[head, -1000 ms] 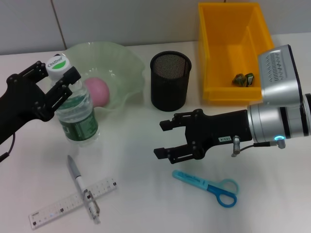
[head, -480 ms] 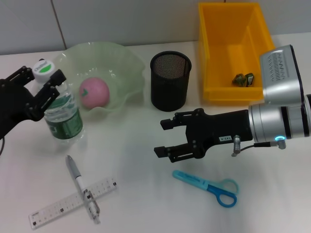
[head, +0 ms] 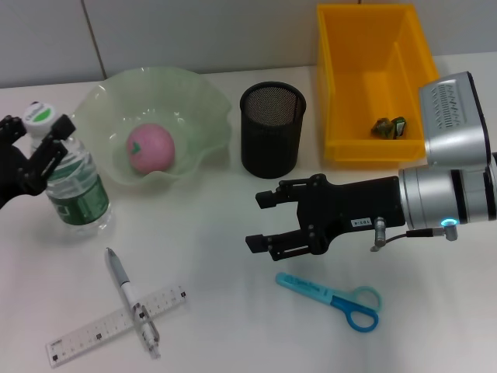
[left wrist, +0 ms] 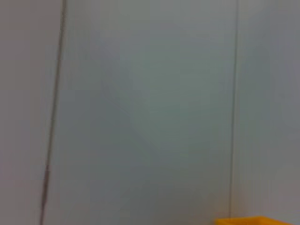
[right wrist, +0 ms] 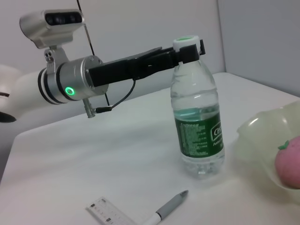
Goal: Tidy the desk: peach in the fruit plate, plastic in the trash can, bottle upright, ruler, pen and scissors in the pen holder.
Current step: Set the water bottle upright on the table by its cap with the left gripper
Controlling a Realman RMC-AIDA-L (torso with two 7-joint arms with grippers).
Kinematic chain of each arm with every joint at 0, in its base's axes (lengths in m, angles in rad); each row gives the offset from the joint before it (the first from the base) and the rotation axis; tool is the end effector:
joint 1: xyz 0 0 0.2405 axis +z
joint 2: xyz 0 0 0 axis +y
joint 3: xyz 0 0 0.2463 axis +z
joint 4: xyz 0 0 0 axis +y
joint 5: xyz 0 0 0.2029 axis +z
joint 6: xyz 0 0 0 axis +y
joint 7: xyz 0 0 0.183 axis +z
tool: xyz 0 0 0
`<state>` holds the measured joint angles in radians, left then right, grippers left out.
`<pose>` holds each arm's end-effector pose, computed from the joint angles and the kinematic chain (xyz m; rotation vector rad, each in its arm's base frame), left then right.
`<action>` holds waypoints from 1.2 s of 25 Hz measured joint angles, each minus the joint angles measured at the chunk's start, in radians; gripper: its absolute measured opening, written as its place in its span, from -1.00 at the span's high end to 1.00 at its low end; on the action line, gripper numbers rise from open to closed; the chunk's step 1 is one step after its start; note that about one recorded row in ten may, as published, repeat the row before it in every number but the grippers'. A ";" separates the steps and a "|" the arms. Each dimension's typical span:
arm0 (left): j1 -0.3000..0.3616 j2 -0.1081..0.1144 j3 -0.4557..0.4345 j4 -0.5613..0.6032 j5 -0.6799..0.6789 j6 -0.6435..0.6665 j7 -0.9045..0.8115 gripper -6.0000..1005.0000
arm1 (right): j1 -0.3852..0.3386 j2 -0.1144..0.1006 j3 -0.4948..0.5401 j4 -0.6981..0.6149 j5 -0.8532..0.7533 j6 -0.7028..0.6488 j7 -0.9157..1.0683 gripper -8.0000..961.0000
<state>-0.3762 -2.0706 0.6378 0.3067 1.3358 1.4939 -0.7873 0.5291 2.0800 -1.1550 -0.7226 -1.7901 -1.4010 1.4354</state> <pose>-0.2747 0.3297 0.0115 -2.0112 -0.4641 -1.0390 0.1972 0.3304 -0.0742 -2.9097 0.4593 0.5774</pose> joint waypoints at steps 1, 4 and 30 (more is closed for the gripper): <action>0.000 0.000 0.000 0.000 0.000 0.000 0.000 0.11 | 0.000 0.000 0.000 0.000 0.000 0.000 0.000 -0.61; -0.004 0.000 -0.029 -0.031 0.000 -0.002 0.020 0.11 | 0.000 0.000 0.000 0.000 0.000 -0.001 0.001 -0.61; -0.020 -0.002 -0.037 -0.072 -0.014 -0.037 0.066 0.09 | 0.000 0.002 -0.006 0.006 0.000 -0.001 0.004 -0.61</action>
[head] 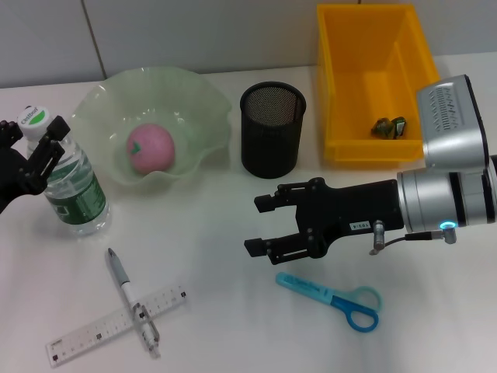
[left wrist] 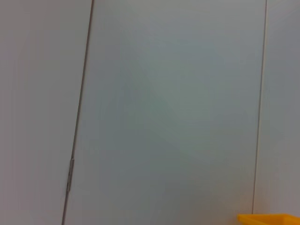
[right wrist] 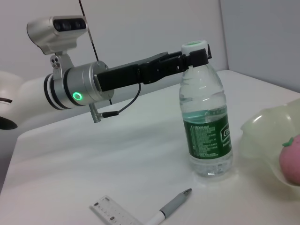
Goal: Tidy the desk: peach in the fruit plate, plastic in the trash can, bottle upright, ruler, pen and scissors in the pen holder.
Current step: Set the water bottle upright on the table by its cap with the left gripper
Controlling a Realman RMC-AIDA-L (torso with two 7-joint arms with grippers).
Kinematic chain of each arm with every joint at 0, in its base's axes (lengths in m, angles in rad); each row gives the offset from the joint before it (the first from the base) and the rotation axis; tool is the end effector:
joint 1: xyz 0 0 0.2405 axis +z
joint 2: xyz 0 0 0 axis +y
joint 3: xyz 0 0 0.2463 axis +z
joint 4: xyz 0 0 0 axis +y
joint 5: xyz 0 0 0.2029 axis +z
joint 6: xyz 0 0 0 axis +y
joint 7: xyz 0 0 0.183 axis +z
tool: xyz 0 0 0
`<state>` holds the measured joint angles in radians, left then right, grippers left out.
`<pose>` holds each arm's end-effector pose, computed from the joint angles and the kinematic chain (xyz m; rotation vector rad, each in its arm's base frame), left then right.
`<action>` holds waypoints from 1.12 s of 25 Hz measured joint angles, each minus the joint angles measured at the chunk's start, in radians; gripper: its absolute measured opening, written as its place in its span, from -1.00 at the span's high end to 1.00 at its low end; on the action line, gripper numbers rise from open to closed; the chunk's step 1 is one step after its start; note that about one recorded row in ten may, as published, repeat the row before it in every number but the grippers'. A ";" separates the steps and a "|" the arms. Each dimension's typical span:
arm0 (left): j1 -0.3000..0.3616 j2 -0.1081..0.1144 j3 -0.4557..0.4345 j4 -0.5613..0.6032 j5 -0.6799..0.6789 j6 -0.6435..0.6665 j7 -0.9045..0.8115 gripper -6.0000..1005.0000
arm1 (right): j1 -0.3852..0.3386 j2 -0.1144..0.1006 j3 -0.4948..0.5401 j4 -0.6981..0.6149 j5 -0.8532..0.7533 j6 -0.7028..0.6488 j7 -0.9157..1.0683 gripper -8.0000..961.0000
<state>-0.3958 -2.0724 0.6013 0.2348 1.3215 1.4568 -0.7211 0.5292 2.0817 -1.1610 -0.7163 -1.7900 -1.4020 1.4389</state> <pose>-0.2807 0.3334 0.0042 -1.9633 -0.4938 -1.0081 0.1974 0.3283 -0.0765 -2.9182 0.4710 0.5771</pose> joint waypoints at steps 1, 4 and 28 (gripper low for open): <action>0.000 0.000 0.000 0.000 0.000 0.000 0.000 0.08 | 0.000 0.000 0.000 0.000 0.000 0.000 0.000 -0.61; 0.000 0.000 0.001 0.000 0.000 -0.005 0.000 0.05 | 0.000 0.000 0.001 0.000 0.000 0.000 0.001 -0.61; -0.003 0.000 0.007 -0.014 0.001 -0.012 0.026 -0.14 | 0.009 -0.002 -0.008 0.001 0.000 0.000 0.024 -0.61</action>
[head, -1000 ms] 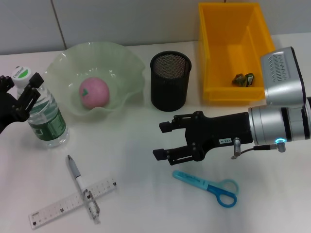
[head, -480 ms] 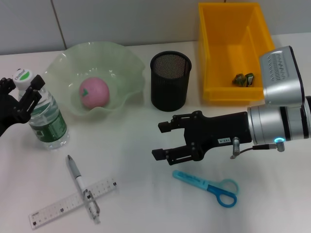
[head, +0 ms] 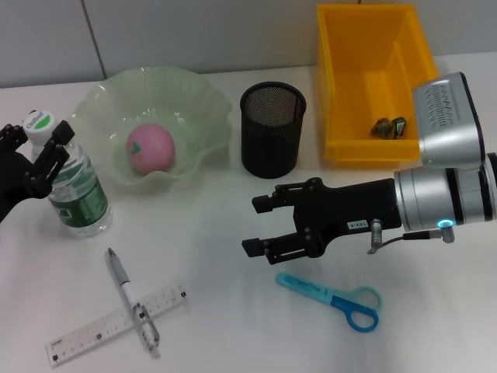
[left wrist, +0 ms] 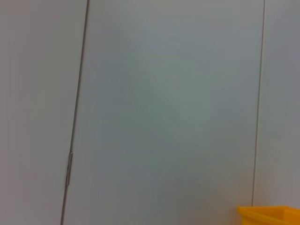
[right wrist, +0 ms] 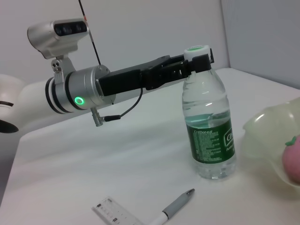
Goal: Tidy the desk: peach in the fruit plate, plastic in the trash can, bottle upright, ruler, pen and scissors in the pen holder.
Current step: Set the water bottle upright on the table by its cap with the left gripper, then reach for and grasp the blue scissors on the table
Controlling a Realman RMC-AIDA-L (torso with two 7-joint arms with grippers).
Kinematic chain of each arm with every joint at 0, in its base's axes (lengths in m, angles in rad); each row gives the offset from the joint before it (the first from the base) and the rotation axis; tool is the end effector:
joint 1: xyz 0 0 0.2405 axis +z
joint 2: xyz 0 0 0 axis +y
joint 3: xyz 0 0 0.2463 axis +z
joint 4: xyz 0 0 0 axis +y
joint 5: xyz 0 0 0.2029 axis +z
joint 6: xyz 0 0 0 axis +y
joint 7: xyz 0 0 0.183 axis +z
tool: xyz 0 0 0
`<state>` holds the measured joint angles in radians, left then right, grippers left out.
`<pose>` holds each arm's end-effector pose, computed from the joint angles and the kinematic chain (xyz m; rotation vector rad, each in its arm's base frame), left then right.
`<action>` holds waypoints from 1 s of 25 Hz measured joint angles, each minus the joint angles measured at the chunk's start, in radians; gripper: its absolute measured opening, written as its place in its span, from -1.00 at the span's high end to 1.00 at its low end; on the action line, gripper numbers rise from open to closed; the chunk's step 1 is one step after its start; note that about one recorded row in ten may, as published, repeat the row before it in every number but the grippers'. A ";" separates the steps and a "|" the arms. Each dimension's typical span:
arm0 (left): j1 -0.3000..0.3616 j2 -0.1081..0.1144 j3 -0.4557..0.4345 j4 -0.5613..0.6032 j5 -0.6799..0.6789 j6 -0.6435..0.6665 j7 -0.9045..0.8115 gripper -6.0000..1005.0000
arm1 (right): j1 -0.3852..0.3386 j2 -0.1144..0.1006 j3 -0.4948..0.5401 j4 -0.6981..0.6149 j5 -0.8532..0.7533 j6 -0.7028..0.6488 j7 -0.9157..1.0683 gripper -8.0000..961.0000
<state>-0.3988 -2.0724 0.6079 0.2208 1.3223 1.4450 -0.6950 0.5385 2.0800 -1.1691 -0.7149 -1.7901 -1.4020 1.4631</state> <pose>-0.2818 0.3331 -0.0004 -1.9730 -0.4874 -0.9856 0.1949 0.3291 -0.0775 -2.9279 0.4917 0.5738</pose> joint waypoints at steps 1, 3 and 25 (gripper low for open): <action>0.000 0.000 0.000 0.000 0.000 0.000 0.000 -0.14 | 0.000 0.000 0.000 0.000 0.000 0.000 0.000 -0.61; 0.000 0.000 0.001 0.000 0.000 0.000 0.000 -0.16 | 0.000 0.000 0.000 0.000 0.000 0.000 0.000 -0.61; 0.010 0.001 0.003 0.000 0.007 0.017 0.000 -0.52 | 0.000 0.000 -0.001 0.002 -0.002 -0.011 0.016 -0.61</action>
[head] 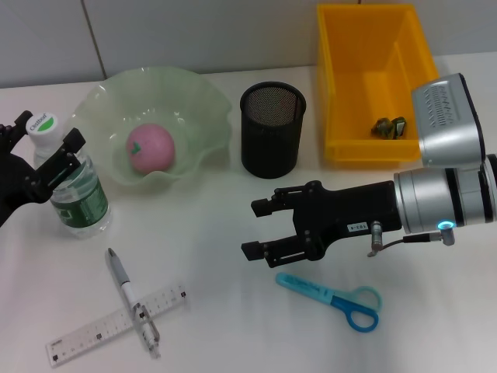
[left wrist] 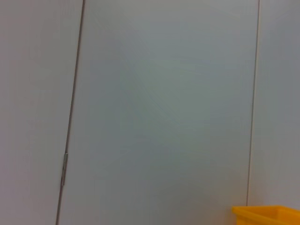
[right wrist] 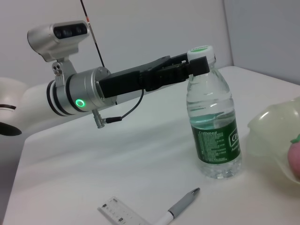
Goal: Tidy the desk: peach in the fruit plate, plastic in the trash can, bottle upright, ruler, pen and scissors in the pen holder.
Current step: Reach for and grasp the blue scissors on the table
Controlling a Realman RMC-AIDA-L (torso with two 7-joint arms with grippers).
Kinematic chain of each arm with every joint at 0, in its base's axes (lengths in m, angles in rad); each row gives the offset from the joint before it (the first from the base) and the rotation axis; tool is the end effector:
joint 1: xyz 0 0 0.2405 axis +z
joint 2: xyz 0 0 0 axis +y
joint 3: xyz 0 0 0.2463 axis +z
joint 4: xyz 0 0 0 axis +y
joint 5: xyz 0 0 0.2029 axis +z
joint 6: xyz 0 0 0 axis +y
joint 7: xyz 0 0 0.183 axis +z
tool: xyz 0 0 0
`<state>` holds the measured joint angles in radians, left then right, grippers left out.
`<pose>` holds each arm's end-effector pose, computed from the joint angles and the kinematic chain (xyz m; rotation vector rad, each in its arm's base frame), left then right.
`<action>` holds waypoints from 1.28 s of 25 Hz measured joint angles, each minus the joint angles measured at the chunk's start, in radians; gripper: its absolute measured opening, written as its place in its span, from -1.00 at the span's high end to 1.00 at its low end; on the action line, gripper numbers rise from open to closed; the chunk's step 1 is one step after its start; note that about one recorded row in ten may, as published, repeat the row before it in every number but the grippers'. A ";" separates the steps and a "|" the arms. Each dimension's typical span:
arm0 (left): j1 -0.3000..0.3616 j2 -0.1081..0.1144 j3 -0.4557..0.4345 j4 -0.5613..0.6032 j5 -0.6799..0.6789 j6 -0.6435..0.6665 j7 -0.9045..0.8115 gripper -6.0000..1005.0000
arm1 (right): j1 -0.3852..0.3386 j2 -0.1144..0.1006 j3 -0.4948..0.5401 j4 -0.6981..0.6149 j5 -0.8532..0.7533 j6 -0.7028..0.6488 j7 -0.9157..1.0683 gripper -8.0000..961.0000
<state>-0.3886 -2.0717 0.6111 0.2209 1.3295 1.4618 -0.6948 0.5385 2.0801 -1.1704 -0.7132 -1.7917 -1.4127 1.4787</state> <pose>-0.2822 0.3284 -0.0010 -1.9818 -0.4836 -0.9923 0.1945 0.3268 -0.0780 -2.9386 0.5151 0.5787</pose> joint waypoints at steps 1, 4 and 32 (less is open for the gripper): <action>0.000 0.000 0.000 0.000 0.000 0.000 0.000 -0.53 | 0.000 0.000 0.000 0.000 0.000 0.000 0.000 -0.61; 0.002 0.000 0.001 0.000 0.001 0.002 0.000 -0.57 | -0.001 0.001 0.000 0.000 0.000 0.000 0.000 -0.61; 0.199 0.012 0.068 0.354 0.281 0.327 -0.414 -0.63 | -0.008 0.000 0.022 -0.010 0.031 -0.002 0.011 -0.60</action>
<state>-0.1894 -2.0596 0.6795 0.5748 1.6103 1.7890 -1.1091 0.5305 2.0800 -1.1482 -0.7235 -1.7607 -1.4144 1.4893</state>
